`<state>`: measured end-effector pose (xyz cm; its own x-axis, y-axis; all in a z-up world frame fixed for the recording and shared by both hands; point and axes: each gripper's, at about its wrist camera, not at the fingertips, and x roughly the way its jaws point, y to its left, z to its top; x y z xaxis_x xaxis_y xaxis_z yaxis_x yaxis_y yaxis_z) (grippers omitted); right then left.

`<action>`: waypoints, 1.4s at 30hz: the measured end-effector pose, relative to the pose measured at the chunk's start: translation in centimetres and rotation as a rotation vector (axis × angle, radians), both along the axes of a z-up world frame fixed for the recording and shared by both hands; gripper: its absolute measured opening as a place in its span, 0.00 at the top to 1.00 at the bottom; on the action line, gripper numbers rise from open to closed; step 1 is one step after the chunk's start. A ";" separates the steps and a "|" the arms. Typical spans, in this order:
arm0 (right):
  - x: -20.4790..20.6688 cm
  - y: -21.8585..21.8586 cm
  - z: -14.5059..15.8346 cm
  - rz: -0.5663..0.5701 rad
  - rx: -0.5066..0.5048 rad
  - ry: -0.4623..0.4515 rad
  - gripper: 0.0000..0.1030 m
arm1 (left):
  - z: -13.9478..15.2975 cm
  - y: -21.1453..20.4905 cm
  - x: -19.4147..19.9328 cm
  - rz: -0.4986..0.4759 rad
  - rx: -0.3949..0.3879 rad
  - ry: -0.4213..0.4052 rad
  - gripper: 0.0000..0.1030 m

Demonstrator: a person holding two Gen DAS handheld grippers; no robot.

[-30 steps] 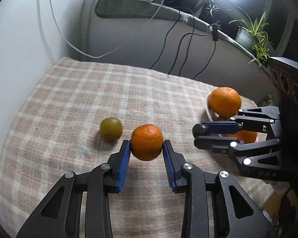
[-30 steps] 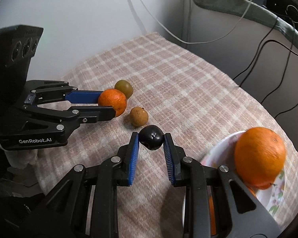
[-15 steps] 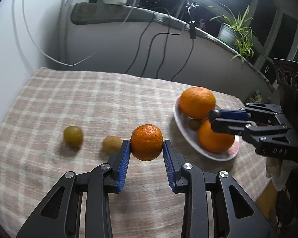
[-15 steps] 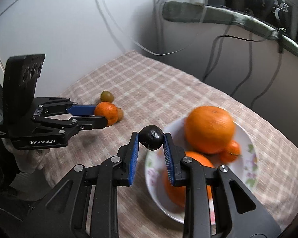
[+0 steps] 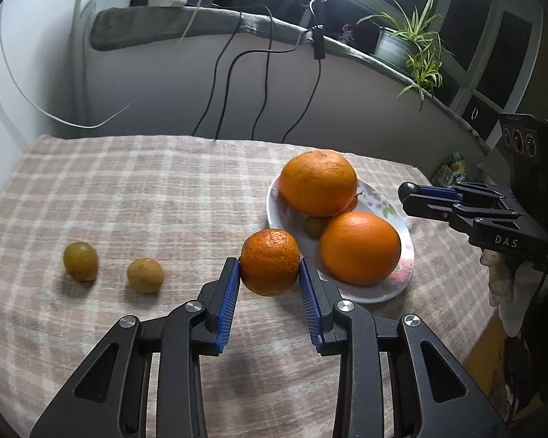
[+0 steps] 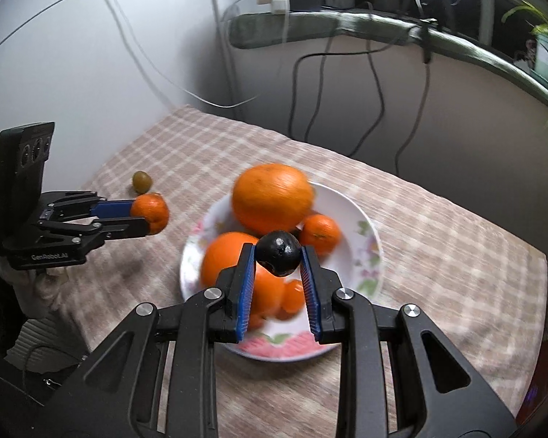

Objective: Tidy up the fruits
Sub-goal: 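Grasp and lift the tangerine with the left gripper while the right gripper lifts the dark plum, then lower the tangerine and dark plum into the white plate and open both grippers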

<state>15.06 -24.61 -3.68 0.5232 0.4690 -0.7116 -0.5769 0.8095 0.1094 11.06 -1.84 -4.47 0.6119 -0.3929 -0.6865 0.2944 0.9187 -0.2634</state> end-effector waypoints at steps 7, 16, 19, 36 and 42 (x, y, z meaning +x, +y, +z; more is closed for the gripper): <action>0.4 -2.2 -1.0 -0.038 -0.003 0.013 0.75 | 0.0 -1.2 0.4 -0.015 0.008 0.004 0.69; 0.8 -3.6 -2.1 -0.068 -0.028 0.020 0.75 | -0.3 -2.7 1.3 -0.036 0.023 0.017 0.69; 0.8 -4.0 -2.3 -0.076 -0.030 0.018 0.75 | -0.4 -3.1 1.5 -0.040 0.030 0.020 0.69; 1.3 -4.5 -3.2 -0.087 -0.053 0.017 0.75 | -0.5 -3.6 2.6 -0.037 0.050 0.030 0.69; 1.4 -4.4 -3.3 -0.084 -0.053 0.018 0.75 | -0.5 -3.6 2.7 -0.037 0.045 0.029 0.69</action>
<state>16.48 -28.99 -7.02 0.5460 0.3852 -0.7440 -0.5047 0.8600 0.0749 13.76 -5.48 -4.98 0.5768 -0.3830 -0.7216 0.3210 0.9185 -0.2310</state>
